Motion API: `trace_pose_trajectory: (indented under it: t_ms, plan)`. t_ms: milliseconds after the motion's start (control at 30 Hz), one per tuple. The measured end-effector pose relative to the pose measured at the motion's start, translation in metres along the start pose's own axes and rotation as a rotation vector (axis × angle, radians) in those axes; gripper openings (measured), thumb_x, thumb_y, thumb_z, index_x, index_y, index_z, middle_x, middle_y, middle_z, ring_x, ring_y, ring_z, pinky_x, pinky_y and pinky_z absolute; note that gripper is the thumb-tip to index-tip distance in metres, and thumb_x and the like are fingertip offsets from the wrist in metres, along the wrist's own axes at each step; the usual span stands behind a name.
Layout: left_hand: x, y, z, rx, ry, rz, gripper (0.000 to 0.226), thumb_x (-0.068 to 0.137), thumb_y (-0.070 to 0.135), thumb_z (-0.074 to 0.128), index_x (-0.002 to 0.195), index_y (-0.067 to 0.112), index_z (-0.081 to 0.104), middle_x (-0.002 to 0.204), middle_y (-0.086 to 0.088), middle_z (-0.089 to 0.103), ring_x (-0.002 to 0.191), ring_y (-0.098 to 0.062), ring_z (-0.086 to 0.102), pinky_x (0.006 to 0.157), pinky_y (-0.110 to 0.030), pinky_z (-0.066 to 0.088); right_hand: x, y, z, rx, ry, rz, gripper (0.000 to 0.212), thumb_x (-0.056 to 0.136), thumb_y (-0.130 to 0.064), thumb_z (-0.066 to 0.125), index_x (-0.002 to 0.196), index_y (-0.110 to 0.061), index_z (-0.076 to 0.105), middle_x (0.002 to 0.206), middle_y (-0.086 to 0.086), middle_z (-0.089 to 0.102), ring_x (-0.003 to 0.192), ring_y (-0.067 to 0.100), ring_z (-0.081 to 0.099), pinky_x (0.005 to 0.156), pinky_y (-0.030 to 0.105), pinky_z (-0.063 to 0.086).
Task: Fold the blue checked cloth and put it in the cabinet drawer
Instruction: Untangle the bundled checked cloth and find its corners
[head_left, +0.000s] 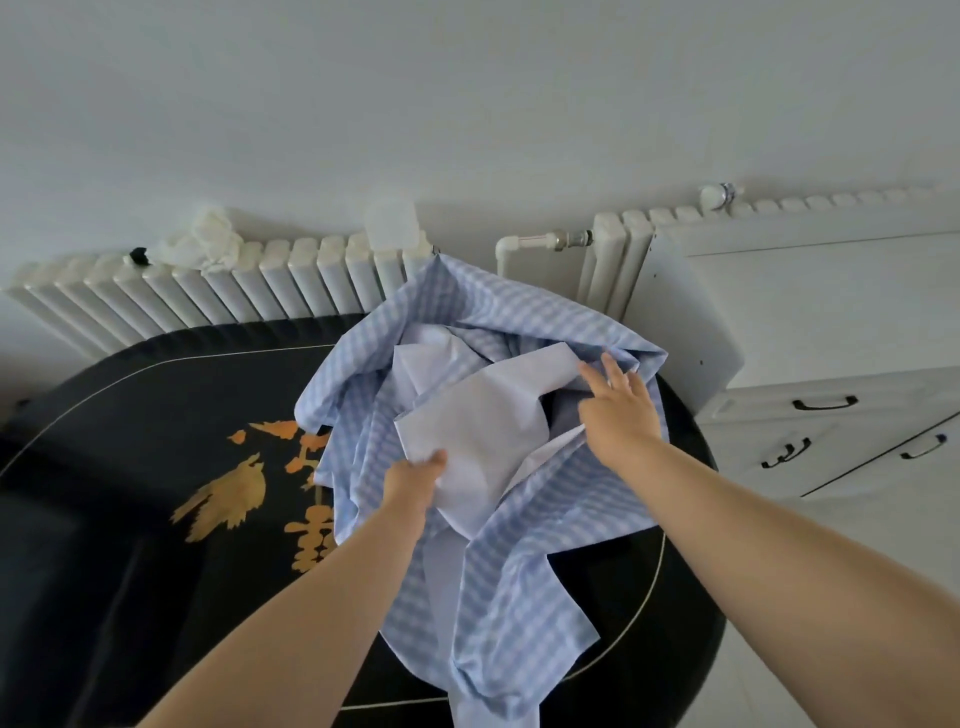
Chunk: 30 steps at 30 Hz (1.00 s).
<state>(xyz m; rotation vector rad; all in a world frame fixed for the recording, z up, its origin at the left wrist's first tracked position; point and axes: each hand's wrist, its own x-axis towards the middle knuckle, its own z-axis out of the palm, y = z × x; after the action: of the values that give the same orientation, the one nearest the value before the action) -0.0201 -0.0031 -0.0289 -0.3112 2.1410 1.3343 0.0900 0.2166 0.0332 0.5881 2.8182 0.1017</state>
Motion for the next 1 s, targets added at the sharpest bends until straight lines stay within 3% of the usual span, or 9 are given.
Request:
trace_pose_trajectory:
  t_ms: [133, 200, 267, 400, 467, 633, 800, 900, 1000]
  plan:
    - [-0.016, -0.005, -0.015, -0.014, 0.095, 0.031, 0.041, 0.087, 0.032, 0.067, 0.103, -0.005, 0.060, 0.090, -0.014, 0.061, 0.081, -0.029, 0.056, 0.070, -0.034, 0.043, -0.032, 0.022, 0.018, -0.005, 0.009, -0.256, 0.023, 0.093, -0.017, 0.040, 0.098, -0.013, 0.062, 0.109, 0.005, 0.064, 0.125, 0.026, 0.045, 0.116, 0.041, 0.019]
    - [-0.028, -0.007, -0.023, -0.045, 0.170, 0.045, 0.039, 0.086, 0.029, 0.068, 0.106, -0.005, 0.062, 0.089, -0.014, 0.061, 0.082, -0.030, 0.058, 0.070, -0.034, 0.043, -0.054, 0.031, 0.022, 0.077, -0.019, -0.233, 0.019, 0.094, -0.025, 0.037, 0.089, -0.016, 0.053, 0.085, 0.007, 0.060, 0.089, 0.027, 0.056, 0.092, 0.044, 0.045]
    - [-0.039, -0.013, -0.028, -0.073, 0.245, 0.063, 0.037, 0.087, 0.026, 0.067, 0.110, -0.002, 0.061, 0.091, -0.012, 0.060, 0.084, -0.031, 0.059, 0.072, -0.034, 0.043, -0.075, 0.038, 0.026, 0.127, -0.033, -0.168, 0.019, 0.095, -0.028, 0.034, 0.082, -0.019, 0.044, 0.080, 0.007, 0.054, 0.064, 0.024, 0.047, 0.065, 0.044, 0.047]
    - [-0.071, -0.033, -0.025, -0.099, 0.299, 0.087, 0.023, 0.088, 0.026, 0.061, 0.098, 0.005, 0.059, 0.088, -0.011, 0.057, 0.075, -0.028, 0.053, 0.064, -0.033, 0.042, -0.118, 0.060, 0.042, 0.134, -0.006, -0.088, 0.013, 0.092, -0.022, 0.037, 0.082, -0.016, 0.043, 0.120, 0.005, 0.053, 0.080, 0.027, 0.052, 0.057, 0.035, 0.040]
    - [-0.093, -0.042, -0.015, -0.080, 0.270, 0.099, 0.019, 0.091, 0.027, 0.055, 0.087, 0.009, 0.056, 0.080, -0.009, 0.054, 0.070, -0.026, 0.050, 0.057, -0.031, 0.038, -0.144, 0.075, 0.049, 0.137, -0.044, -0.018, 0.014, 0.093, -0.023, 0.035, 0.085, -0.018, 0.045, 0.111, 0.005, 0.059, 0.085, 0.027, 0.055, 0.067, 0.037, 0.048]
    - [-0.161, -0.068, 0.034, 0.081, 0.133, 0.190, 0.018, 0.092, 0.027, 0.048, 0.093, 0.012, 0.059, 0.075, -0.005, 0.054, 0.077, -0.029, 0.053, 0.071, -0.035, 0.041, -0.230, 0.123, 0.075, 0.182, -0.075, 0.120, 0.027, 0.098, -0.025, 0.033, 0.106, -0.015, 0.057, 0.112, 0.007, 0.063, 0.093, 0.027, 0.059, 0.070, 0.034, 0.042]
    - [-0.255, -0.111, 0.086, 0.172, 0.116, 0.356, 0.028, 0.091, 0.030, 0.056, 0.072, 0.009, 0.055, 0.064, -0.005, 0.051, 0.067, -0.028, 0.052, 0.060, -0.034, 0.037, -0.347, 0.180, 0.112, 0.215, 0.071, 0.250, 0.029, 0.096, -0.030, 0.036, 0.111, -0.018, 0.058, 0.120, 0.009, 0.057, 0.104, 0.031, 0.054, 0.080, 0.038, 0.042]
    - [-0.313, -0.129, 0.106, 0.200, 0.155, 0.439, 0.027, 0.090, 0.030, 0.060, 0.086, 0.003, 0.056, 0.071, -0.005, 0.054, 0.073, -0.030, 0.055, 0.060, -0.036, 0.040, -0.410, 0.217, 0.125, 0.362, 0.090, 0.408, 0.023, 0.095, -0.028, 0.046, 0.104, -0.018, 0.065, 0.139, 0.016, 0.033, 0.128, 0.034, 0.032, 0.097, 0.040, 0.036]
    - [-0.365, -0.139, 0.122, 0.418, 0.063, 0.589, 0.040, 0.088, 0.024, 0.061, 0.121, 0.010, 0.042, 0.100, -0.002, 0.055, 0.093, -0.031, 0.058, 0.069, -0.036, 0.042, -0.459, 0.235, 0.126, 0.833, -0.070, 0.483, 0.018, 0.089, -0.009, 0.049, 0.075, -0.009, 0.060, 0.097, 0.021, 0.058, 0.094, 0.032, 0.057, 0.069, 0.029, 0.044]
